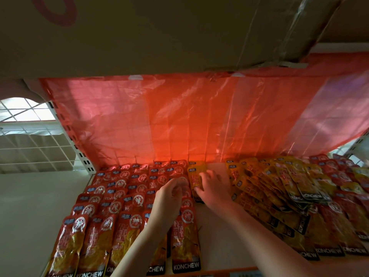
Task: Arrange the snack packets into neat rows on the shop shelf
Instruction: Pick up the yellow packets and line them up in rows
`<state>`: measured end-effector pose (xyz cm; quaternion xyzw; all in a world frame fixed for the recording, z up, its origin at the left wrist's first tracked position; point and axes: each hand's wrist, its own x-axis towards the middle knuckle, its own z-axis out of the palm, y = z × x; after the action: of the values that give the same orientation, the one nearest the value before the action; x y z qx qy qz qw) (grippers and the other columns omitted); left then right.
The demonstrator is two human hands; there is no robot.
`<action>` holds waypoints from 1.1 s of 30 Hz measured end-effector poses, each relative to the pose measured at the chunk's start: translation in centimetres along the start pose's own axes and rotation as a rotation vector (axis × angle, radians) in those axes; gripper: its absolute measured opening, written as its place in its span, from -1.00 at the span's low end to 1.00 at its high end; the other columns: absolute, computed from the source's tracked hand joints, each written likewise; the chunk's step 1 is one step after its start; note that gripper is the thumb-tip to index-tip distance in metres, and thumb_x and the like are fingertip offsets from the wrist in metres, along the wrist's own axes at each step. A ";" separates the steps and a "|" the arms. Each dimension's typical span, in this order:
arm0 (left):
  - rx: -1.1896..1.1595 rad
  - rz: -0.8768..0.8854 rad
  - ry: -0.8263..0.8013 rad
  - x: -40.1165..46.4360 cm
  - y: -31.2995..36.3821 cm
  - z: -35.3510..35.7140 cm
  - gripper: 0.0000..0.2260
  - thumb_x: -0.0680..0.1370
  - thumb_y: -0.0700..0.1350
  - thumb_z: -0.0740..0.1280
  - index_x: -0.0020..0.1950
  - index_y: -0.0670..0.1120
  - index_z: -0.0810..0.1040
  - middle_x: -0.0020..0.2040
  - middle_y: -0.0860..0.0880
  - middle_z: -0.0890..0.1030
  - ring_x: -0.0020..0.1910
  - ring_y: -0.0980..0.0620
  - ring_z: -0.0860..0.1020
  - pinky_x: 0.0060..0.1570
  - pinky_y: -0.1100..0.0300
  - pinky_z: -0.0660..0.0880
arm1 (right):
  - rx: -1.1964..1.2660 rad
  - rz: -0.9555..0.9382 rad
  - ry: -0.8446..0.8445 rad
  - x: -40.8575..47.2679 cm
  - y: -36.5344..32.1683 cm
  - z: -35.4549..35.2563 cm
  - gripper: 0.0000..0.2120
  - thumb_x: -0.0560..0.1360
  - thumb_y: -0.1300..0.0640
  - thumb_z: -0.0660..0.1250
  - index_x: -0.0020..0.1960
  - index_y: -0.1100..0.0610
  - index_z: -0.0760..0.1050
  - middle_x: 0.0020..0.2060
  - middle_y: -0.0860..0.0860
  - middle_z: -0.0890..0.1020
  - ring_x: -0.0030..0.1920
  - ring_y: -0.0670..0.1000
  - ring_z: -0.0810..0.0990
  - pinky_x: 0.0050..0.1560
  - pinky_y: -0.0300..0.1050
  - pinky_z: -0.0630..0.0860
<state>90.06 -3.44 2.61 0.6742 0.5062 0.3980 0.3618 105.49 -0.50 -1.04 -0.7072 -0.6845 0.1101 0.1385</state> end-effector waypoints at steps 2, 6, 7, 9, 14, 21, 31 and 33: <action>0.000 -0.002 -0.009 -0.1 -0.1 0.1 -0.73 0.57 -0.35 0.17 0.00 -0.03 0.56 -0.12 0.14 0.59 -0.13 0.30 0.55 -0.16 0.45 0.47 | 0.018 0.017 0.002 0.0 0.0 0.0 -0.54 0.55 -0.04 0.25 0.37 0.13 0.27 0.32 0.09 0.33 0.32 0.09 0.30 0.28 -0.08 0.29; 0.016 -0.011 -0.019 -0.2 -0.5 0.4 -0.71 0.56 -0.34 0.18 -0.01 0.02 0.56 -0.10 0.15 0.60 -0.11 0.32 0.55 -0.14 0.45 0.47 | 0.009 0.042 0.012 -0.2 -0.1 -0.2 -0.54 0.55 -0.07 0.23 0.36 0.14 0.28 0.26 0.10 0.38 0.27 0.08 0.34 0.26 -0.10 0.28; 0.017 -0.008 -0.020 -0.2 -0.5 0.6 -0.71 0.56 -0.34 0.18 -0.02 0.02 0.56 -0.10 0.14 0.60 -0.11 0.32 0.55 -0.14 0.45 0.47 | -0.004 0.041 0.011 -0.3 -0.2 -0.3 -0.54 0.56 -0.07 0.22 0.35 0.16 0.28 0.25 0.11 0.39 0.26 0.08 0.34 0.26 -0.10 0.27; 0.011 -0.004 -0.019 -0.1 -0.4 0.8 -0.72 0.56 -0.35 0.17 -0.01 -0.01 0.58 -0.11 0.13 0.61 -0.12 0.32 0.55 -0.16 0.47 0.46 | -0.031 0.045 -0.002 -0.4 -0.4 -0.7 -0.56 0.58 -0.05 0.19 0.34 0.19 0.27 0.25 0.13 0.39 0.26 0.09 0.34 0.28 -0.09 0.26; 0.012 -0.005 -0.020 -0.2 0.0 1.1 -0.70 0.55 -0.36 0.17 -0.02 -0.01 0.58 -0.12 0.18 0.59 -0.12 0.31 0.56 -0.17 0.45 0.47 | -0.027 0.121 -0.058 0.1 -1.1 -1.0 -0.49 0.58 0.03 0.15 0.42 0.28 0.15 0.33 0.22 0.34 0.34 0.17 0.29 0.36 -0.01 0.17; 0.001 -0.013 -0.022 -0.6 0.2 1.1 -0.66 0.56 -0.35 0.16 -0.05 0.07 0.55 -0.08 0.13 0.62 -0.08 0.25 0.58 -0.10 0.37 0.53 | 0.091 0.205 -0.087 0.9 -1.3 -1.0 -0.42 0.56 0.04 0.20 0.44 0.30 0.10 0.37 0.22 0.29 0.36 0.19 0.27 0.35 0.01 0.18; 0.001 -0.020 -0.050 -0.4 0.6 2.5 -0.69 0.55 -0.35 0.19 -0.04 0.03 0.58 -0.09 0.11 0.62 -0.07 0.20 0.58 -0.10 0.34 0.52 | 0.238 0.067 0.219 -2.2 0.5 -3.2 -0.69 0.55 0.17 0.22 0.27 0.20 0.40 0.17 0.11 0.50 0.18 0.05 0.45 0.12 -0.25 0.35; 0.006 -0.028 -0.079 -0.4 0.9 3.6 -0.71 0.55 -0.35 0.19 -0.04 0.02 0.58 -0.10 0.12 0.62 -0.08 0.21 0.57 -0.11 0.33 0.52 | 0.241 -0.042 0.341 -4.4 2.0 -4.4 -0.76 0.51 0.24 0.30 0.17 0.21 0.49 0.05 0.10 0.57 0.07 0.05 0.53 0.01 -0.35 0.33</action>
<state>93.61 -4.28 1.79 0.6831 0.5022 0.3645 0.3851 108.75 -5.14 2.22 -0.6796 -0.6476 0.0668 0.3381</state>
